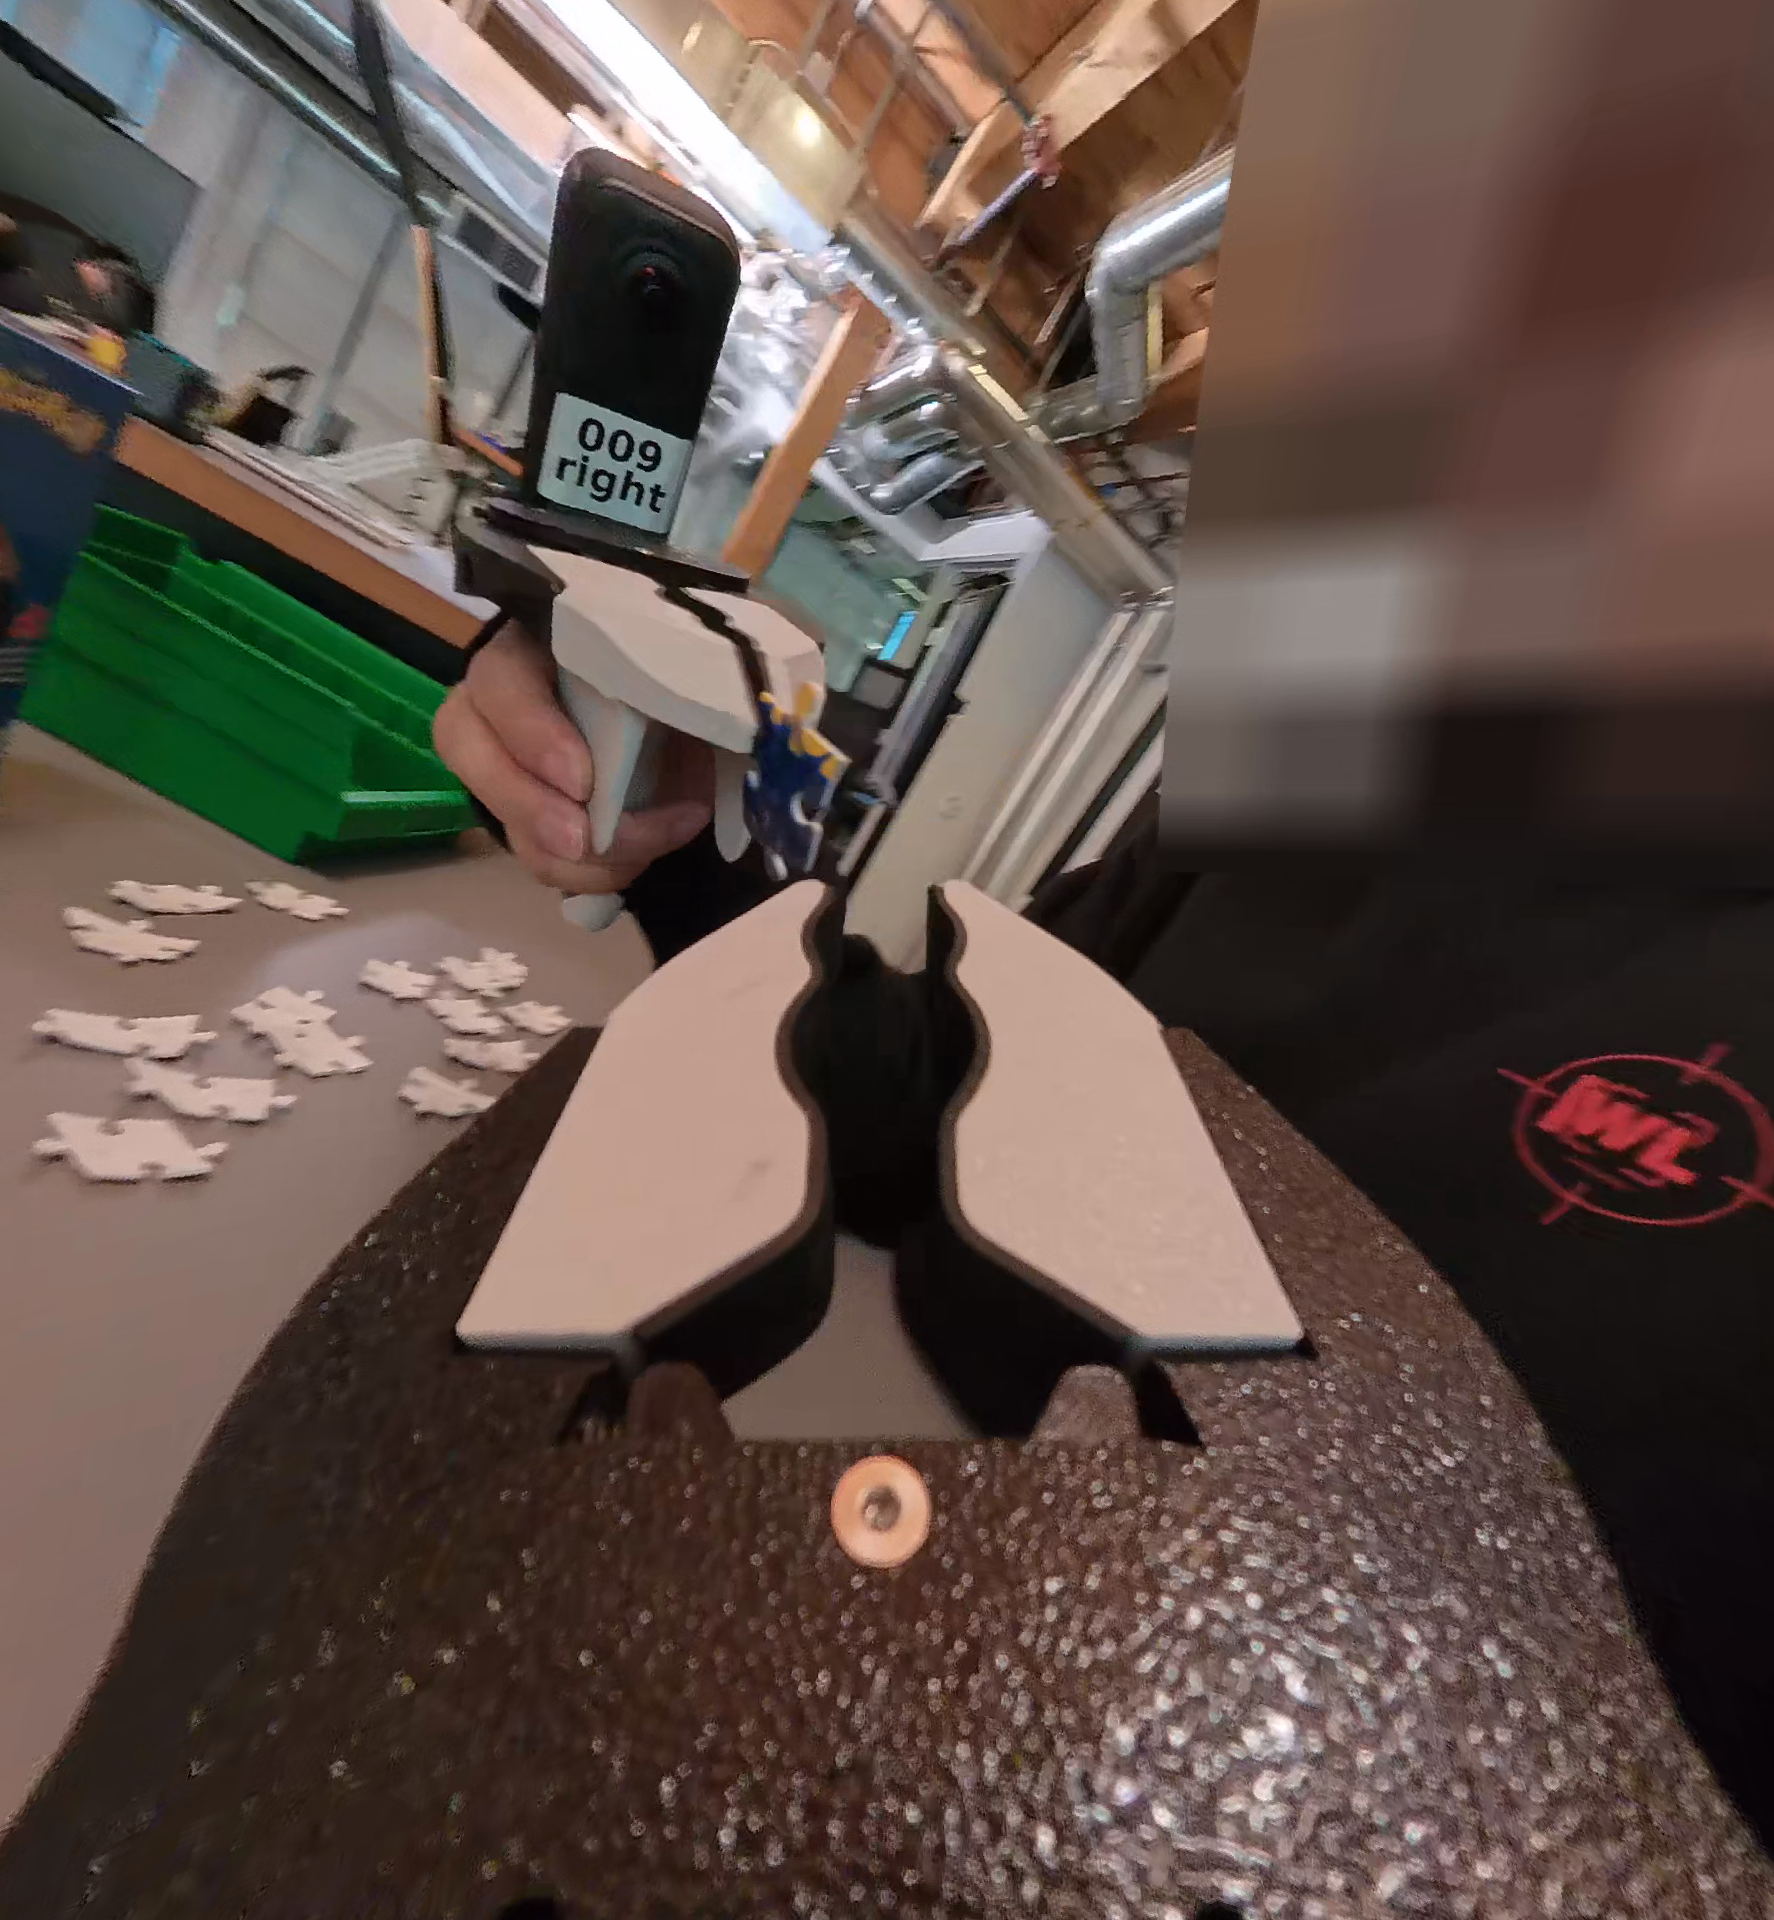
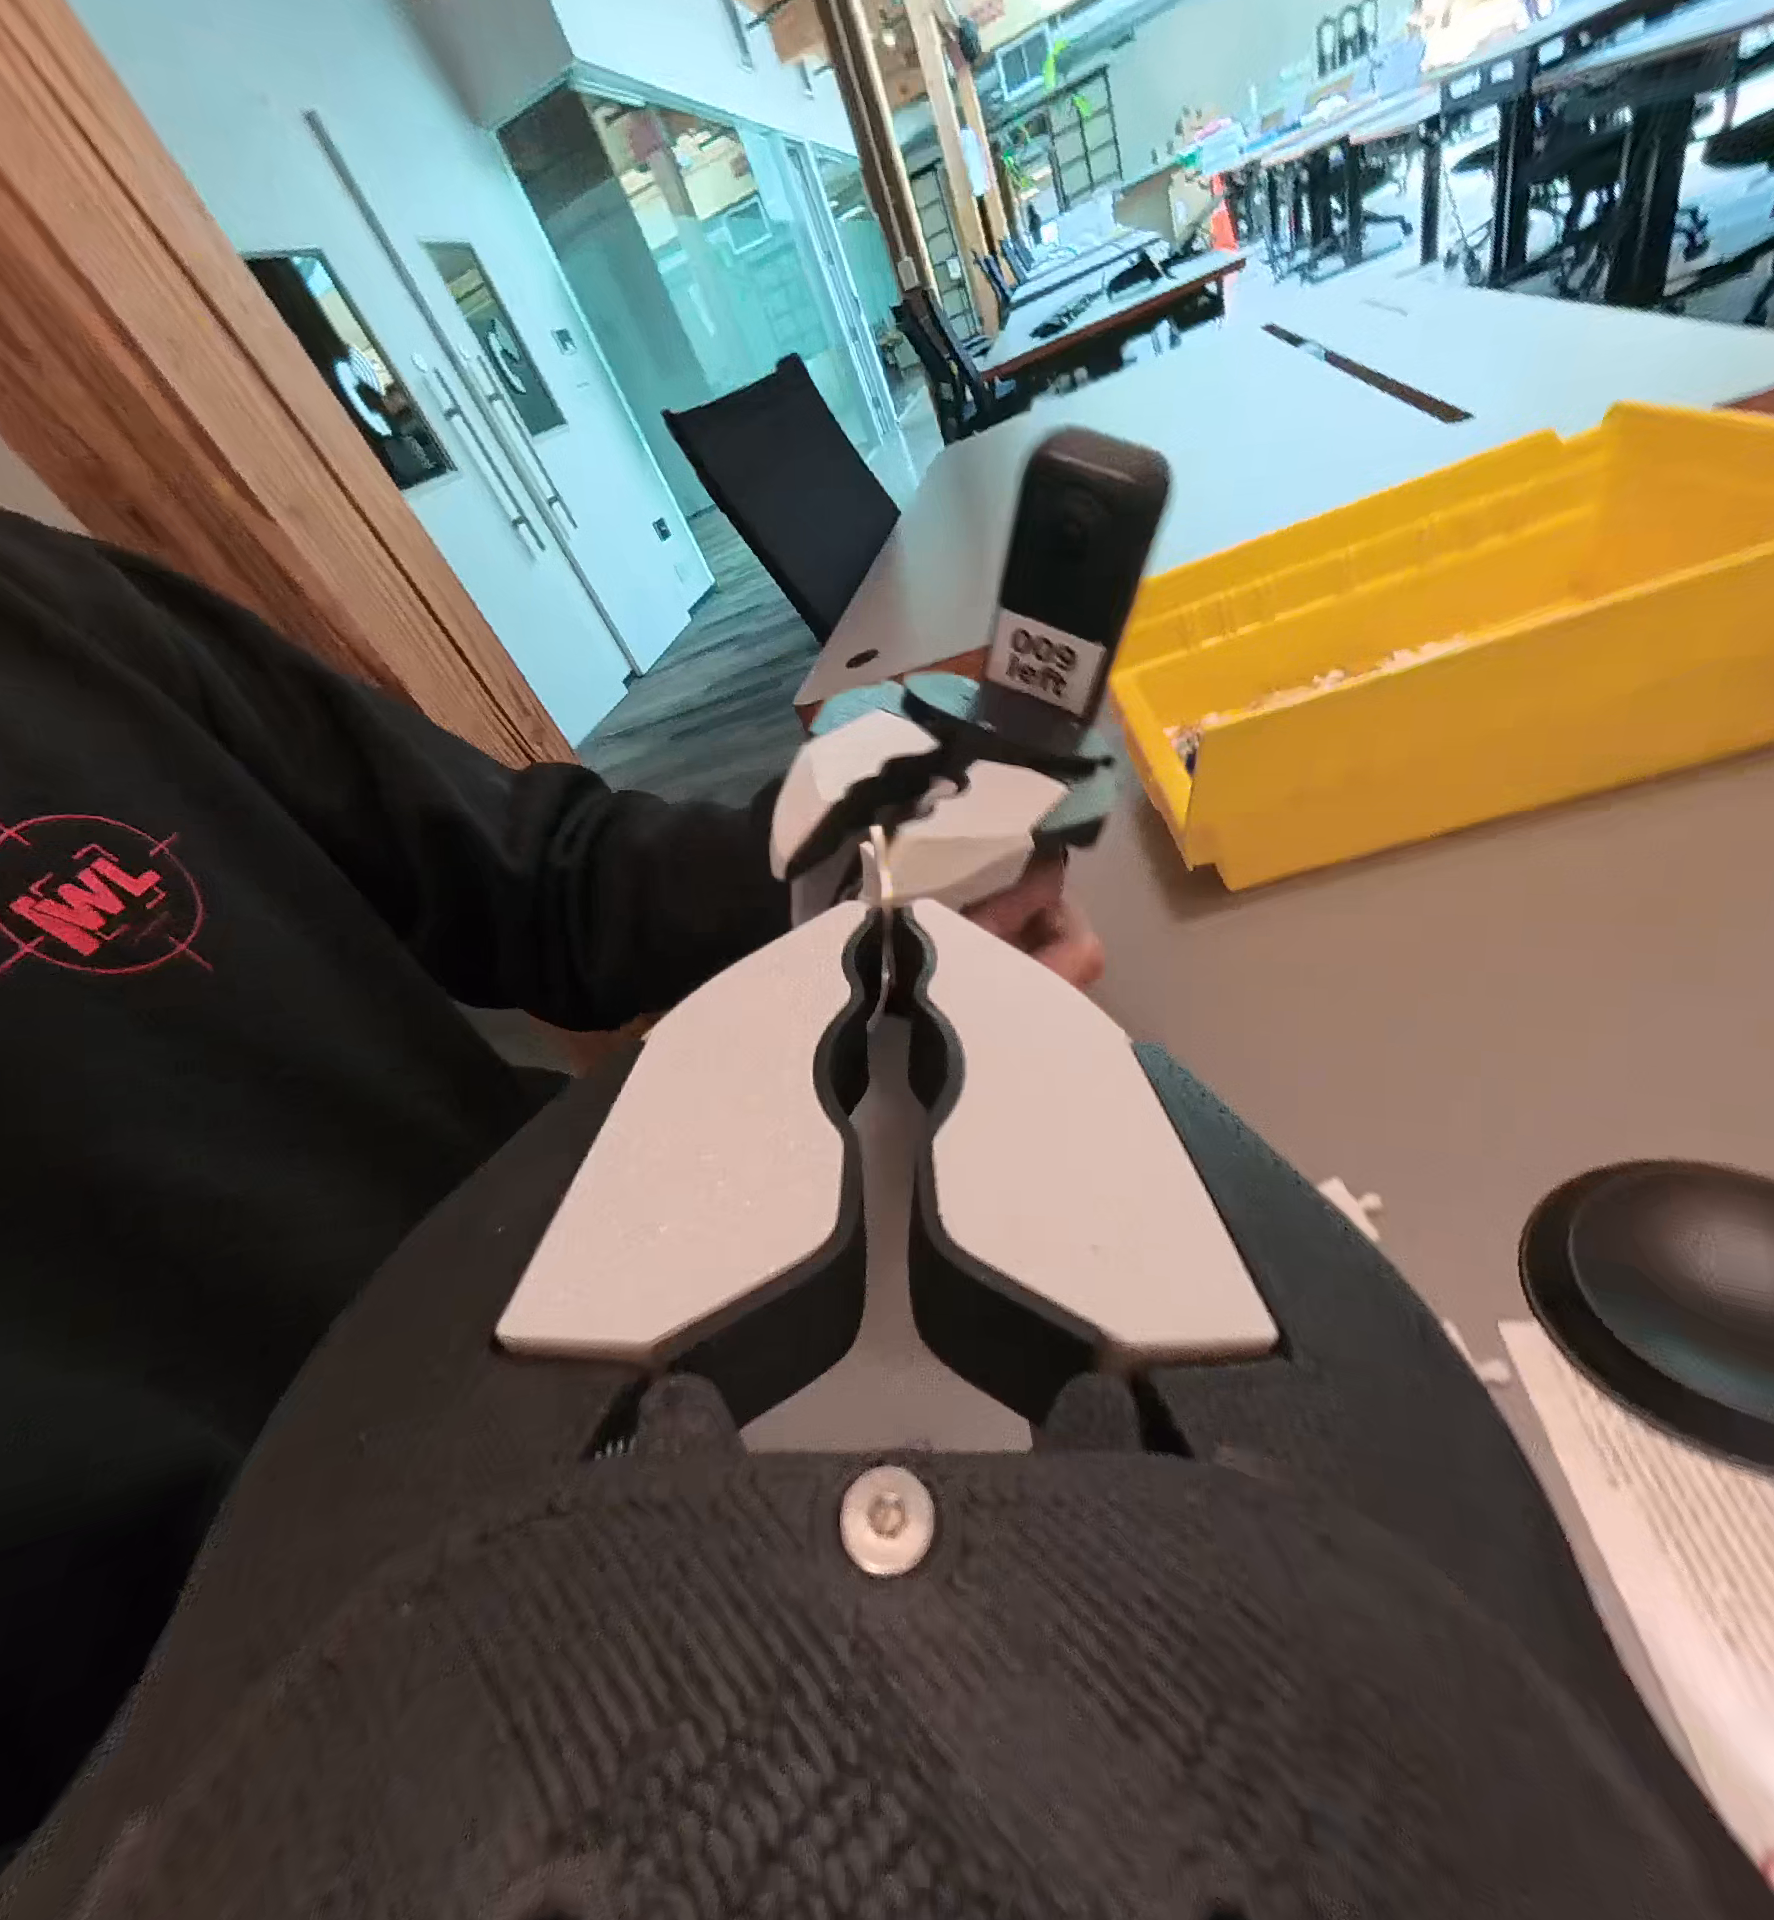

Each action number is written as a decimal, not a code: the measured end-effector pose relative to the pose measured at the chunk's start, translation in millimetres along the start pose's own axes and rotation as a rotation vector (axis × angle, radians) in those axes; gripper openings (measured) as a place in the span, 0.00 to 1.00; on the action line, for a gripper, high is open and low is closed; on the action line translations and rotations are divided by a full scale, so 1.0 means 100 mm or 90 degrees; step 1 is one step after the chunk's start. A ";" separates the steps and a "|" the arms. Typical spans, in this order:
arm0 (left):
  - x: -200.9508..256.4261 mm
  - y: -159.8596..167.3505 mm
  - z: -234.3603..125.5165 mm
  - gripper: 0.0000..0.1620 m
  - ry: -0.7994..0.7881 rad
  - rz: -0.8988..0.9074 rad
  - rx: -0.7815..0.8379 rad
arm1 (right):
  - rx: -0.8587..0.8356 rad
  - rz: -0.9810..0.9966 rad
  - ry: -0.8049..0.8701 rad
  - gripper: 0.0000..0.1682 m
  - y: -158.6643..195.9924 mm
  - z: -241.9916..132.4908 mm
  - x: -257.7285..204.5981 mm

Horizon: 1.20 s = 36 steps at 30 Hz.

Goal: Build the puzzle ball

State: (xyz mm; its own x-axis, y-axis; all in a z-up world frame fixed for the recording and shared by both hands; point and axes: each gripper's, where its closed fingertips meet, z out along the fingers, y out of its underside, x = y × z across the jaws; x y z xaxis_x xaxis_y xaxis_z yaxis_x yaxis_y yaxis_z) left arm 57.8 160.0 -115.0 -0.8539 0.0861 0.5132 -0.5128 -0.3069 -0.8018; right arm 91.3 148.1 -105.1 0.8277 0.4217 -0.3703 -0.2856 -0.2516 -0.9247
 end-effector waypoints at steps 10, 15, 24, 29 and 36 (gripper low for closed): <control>-0.09 0.26 -0.08 0.09 -0.216 0.152 -0.111 | -0.125 0.074 0.146 0.01 0.36 -0.53 0.27; -0.17 0.52 -0.13 0.09 -0.298 0.200 -0.178 | -0.241 0.086 0.297 0.01 0.72 -1.37 0.18; -0.28 0.76 -0.15 0.09 -0.340 0.202 -0.236 | -0.485 0.194 0.335 0.01 1.58 -2.14 0.05; -0.34 0.85 -0.14 0.08 -0.351 0.193 -0.255 | -0.567 0.267 0.357 0.02 1.85 -2.39 0.06; -0.41 0.95 -0.22 0.08 -0.383 0.209 -0.304 | -0.536 0.312 0.421 0.02 1.91 -2.80 -0.01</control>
State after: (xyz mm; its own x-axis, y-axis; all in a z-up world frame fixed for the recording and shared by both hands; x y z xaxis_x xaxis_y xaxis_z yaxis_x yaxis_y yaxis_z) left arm 41.6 148.2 -218.9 -0.8433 -0.4997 0.1981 -0.3441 0.2186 -0.9131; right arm 171.2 -144.1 -257.3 0.8786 -0.3511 -0.3237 -0.4383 -0.8620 -0.2547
